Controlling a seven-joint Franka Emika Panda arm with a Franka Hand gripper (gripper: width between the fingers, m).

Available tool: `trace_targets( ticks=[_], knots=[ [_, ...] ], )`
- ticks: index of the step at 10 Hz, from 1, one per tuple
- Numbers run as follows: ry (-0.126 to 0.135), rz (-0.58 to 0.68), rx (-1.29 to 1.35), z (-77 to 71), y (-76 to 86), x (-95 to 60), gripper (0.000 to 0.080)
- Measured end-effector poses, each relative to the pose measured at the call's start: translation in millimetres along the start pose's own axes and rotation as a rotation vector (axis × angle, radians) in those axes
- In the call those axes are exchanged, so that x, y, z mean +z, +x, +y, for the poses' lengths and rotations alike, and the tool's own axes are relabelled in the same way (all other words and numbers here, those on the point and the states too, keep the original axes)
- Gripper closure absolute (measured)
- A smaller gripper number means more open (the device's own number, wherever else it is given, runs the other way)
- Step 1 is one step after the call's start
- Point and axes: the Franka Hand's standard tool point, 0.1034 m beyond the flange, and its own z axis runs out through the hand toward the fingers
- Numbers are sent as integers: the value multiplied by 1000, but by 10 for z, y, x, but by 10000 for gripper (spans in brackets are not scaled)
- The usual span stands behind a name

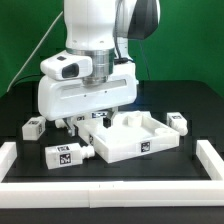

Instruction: Assemble one leg

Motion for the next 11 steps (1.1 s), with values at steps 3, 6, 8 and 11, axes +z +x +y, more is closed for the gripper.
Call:
trace_targets(
  ticks=[3, 6, 8, 11],
  knots=[
    [15, -17, 40, -48, -4, 179, 150],
    [15, -17, 41, -47, -7, 184, 272],
    [15, -17, 41, -48, -7, 185, 578],
    [15, -18, 40, -47, -7, 184, 743]
  ],
)
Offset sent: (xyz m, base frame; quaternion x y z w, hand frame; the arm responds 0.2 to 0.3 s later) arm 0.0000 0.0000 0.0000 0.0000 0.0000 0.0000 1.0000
